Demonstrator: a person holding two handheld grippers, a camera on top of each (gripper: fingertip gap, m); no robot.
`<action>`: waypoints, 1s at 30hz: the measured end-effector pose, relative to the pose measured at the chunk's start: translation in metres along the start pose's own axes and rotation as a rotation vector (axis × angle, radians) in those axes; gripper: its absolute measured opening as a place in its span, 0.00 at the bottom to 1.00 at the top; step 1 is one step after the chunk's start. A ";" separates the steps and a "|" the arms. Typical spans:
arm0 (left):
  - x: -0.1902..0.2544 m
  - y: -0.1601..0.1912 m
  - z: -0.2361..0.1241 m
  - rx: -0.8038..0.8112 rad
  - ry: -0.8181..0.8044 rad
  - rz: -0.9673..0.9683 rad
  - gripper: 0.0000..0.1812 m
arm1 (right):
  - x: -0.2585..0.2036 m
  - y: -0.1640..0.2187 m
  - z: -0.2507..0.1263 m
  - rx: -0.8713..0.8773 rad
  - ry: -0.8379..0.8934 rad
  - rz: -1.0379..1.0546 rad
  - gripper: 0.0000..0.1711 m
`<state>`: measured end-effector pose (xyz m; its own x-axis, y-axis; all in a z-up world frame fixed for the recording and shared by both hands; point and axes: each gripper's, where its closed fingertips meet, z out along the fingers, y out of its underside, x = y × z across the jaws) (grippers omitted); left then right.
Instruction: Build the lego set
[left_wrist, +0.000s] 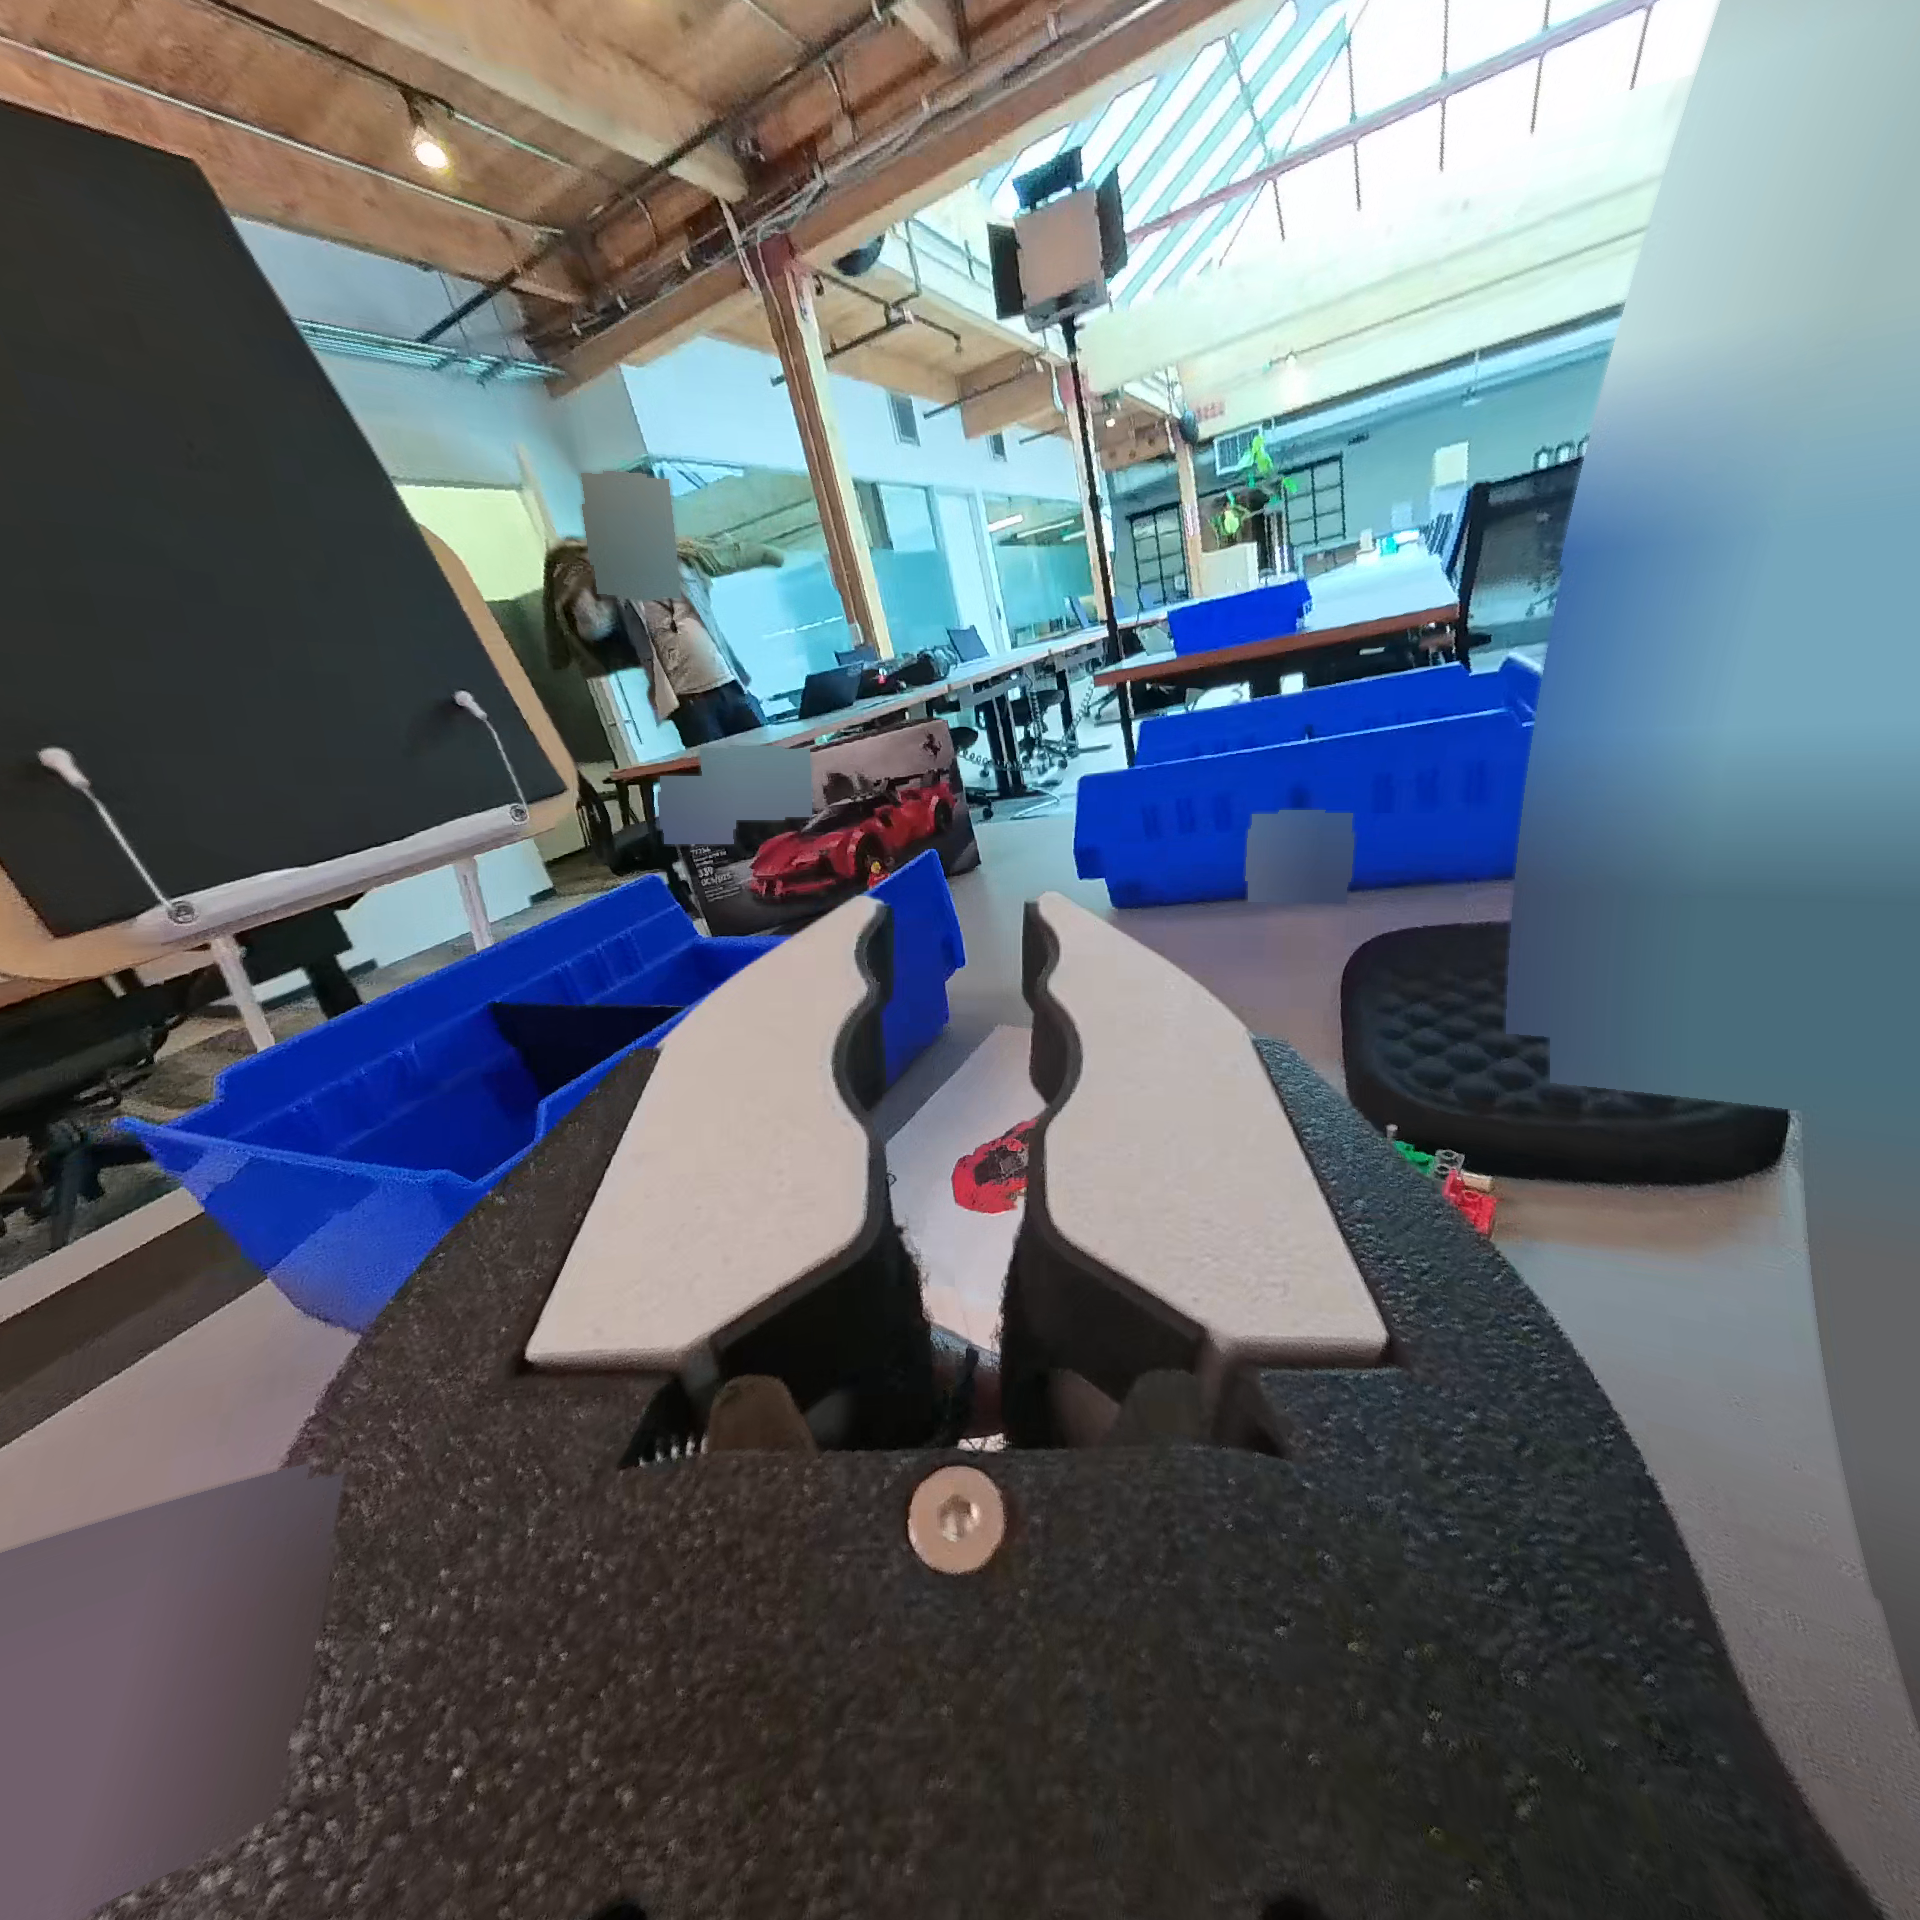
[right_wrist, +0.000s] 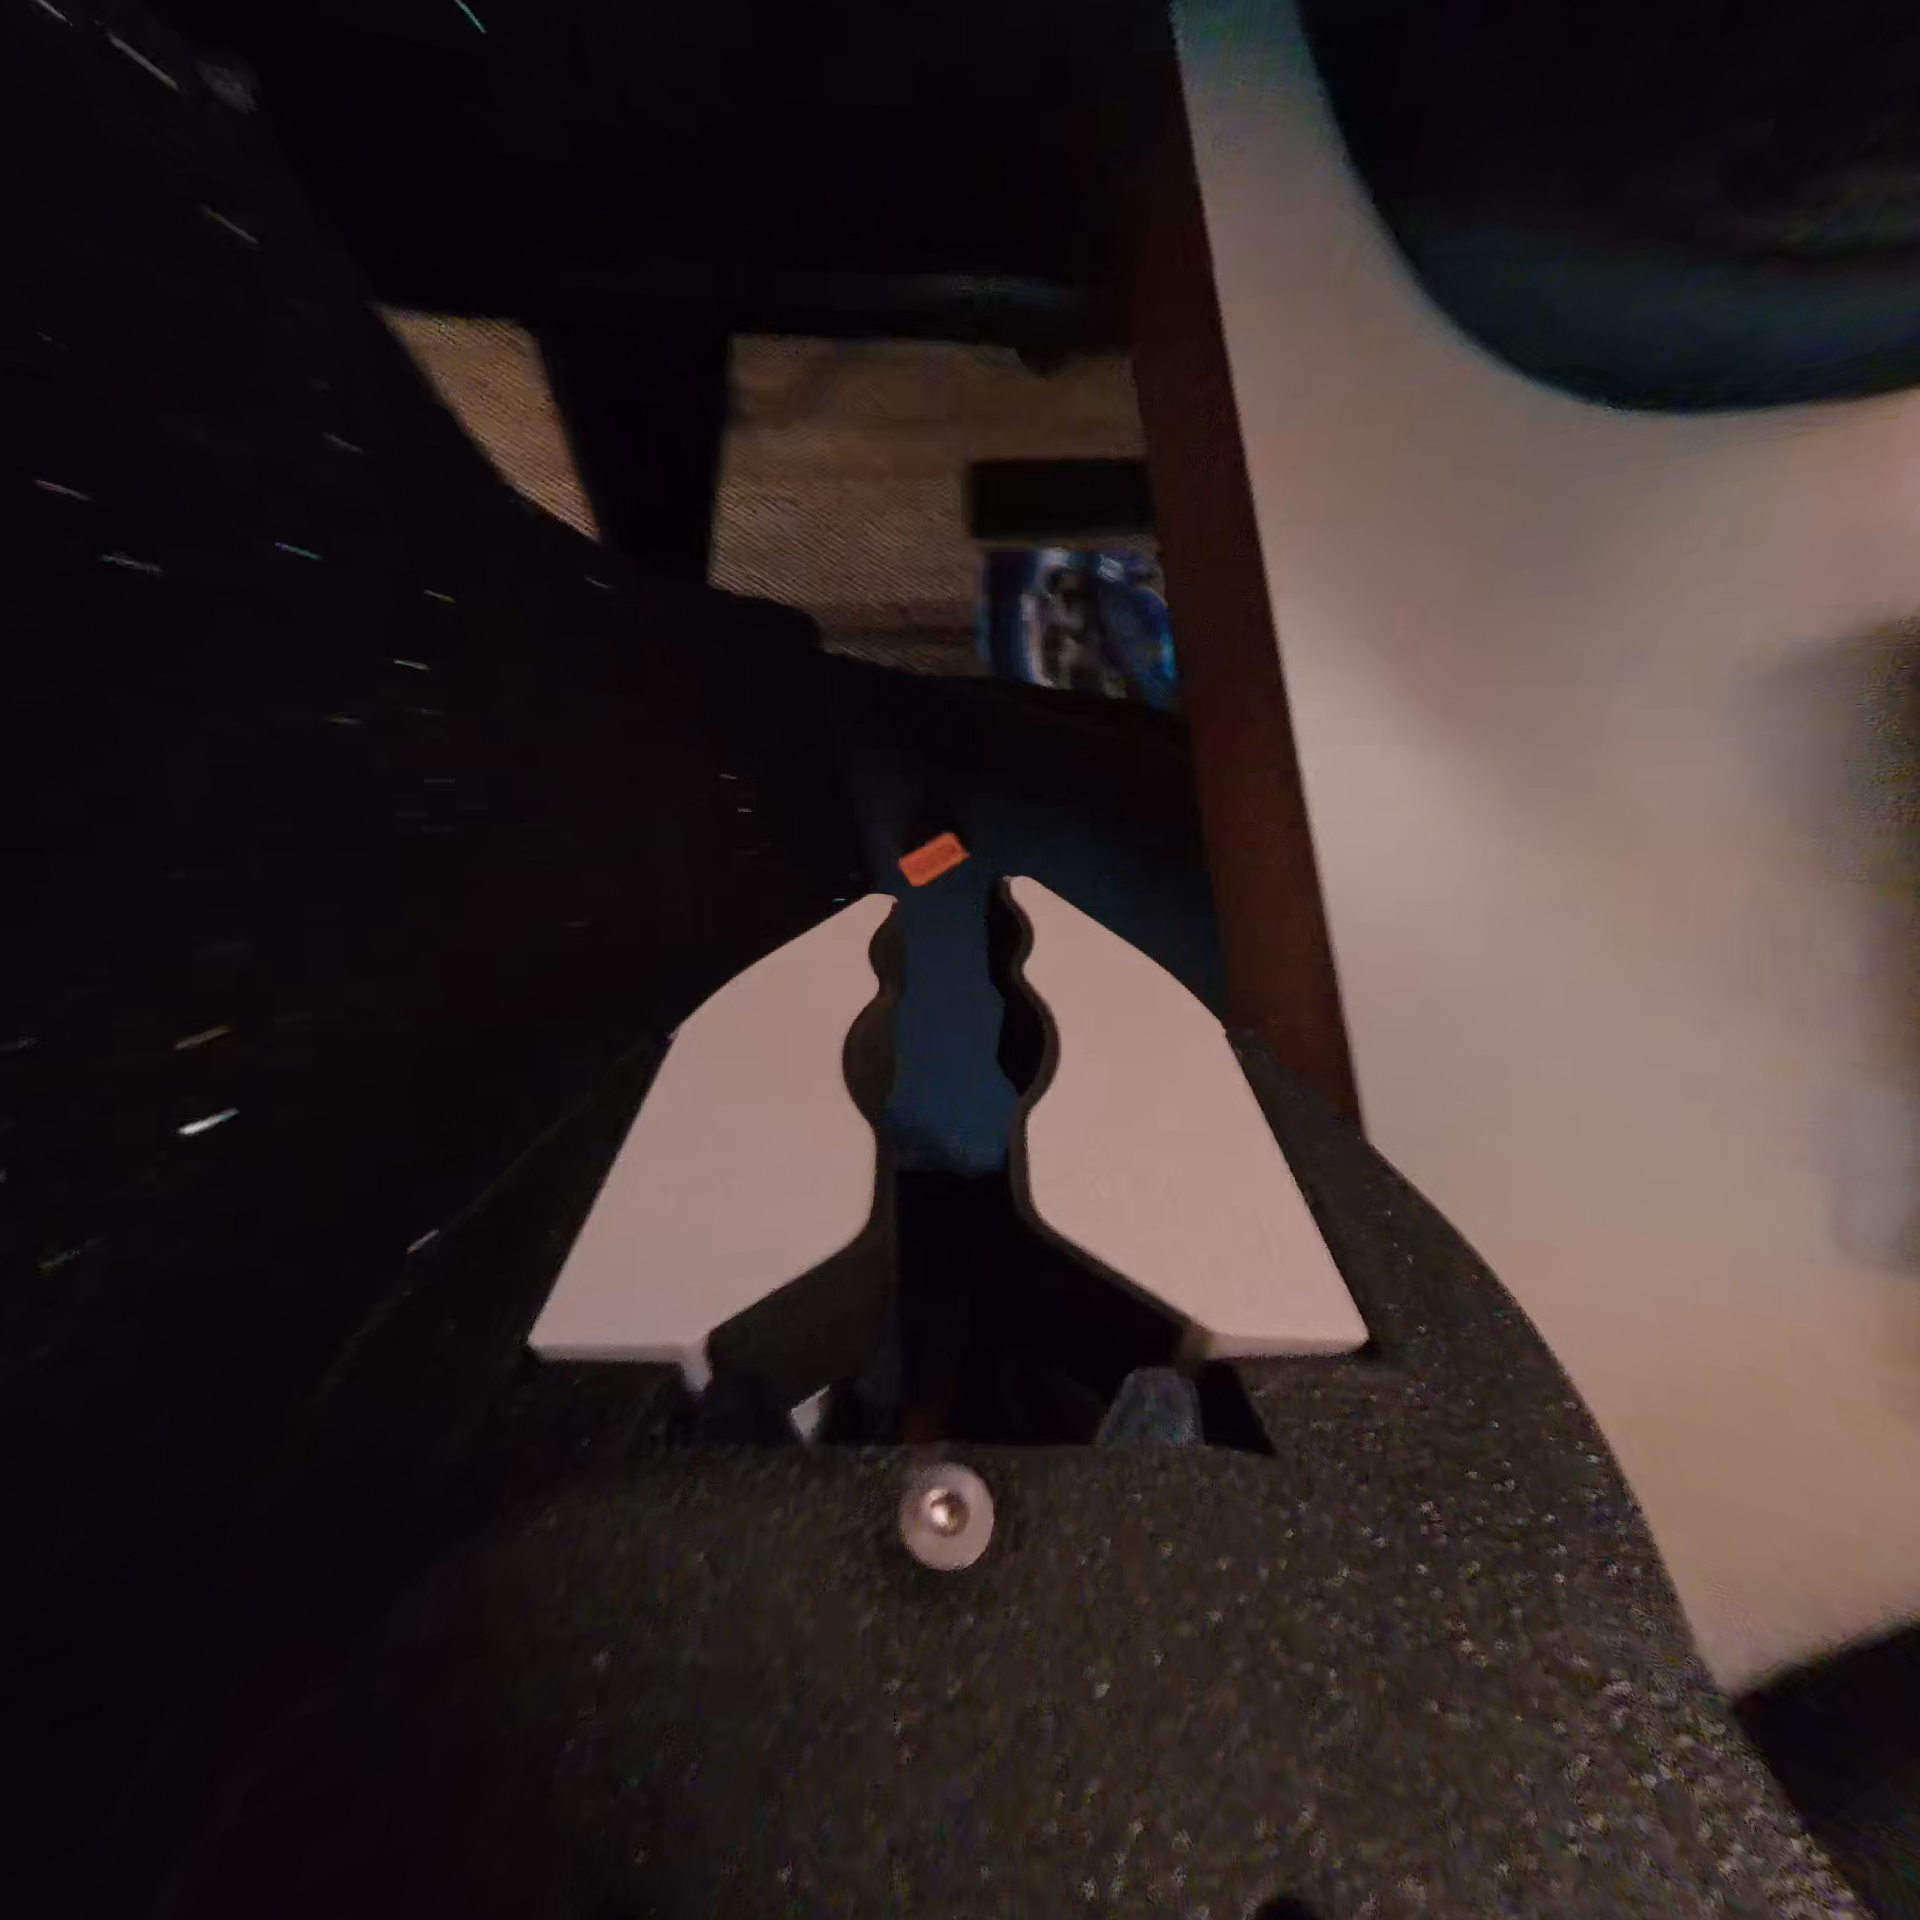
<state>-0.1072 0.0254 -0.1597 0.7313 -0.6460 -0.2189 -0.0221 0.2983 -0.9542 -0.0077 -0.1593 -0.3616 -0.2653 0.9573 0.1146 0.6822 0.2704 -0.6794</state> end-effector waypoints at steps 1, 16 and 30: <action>-0.001 -0.001 -0.001 0.007 -0.003 -0.007 0.13 | 0.001 0.006 0.012 -0.021 0.029 -0.003 0.09; 0.000 0.010 0.001 -0.048 0.001 0.023 0.13 | -0.009 0.028 0.069 -0.227 0.001 0.248 0.09; 0.003 0.014 0.002 -0.065 0.015 0.016 0.14 | -0.015 -0.014 0.019 0.067 -0.077 0.271 0.02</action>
<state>-0.1043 0.0290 -0.1734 0.7200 -0.6524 -0.2364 -0.0782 0.2623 -0.9618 -0.0266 -0.1795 -0.3678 -0.1318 0.9825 -0.1313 0.6891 -0.0044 -0.7247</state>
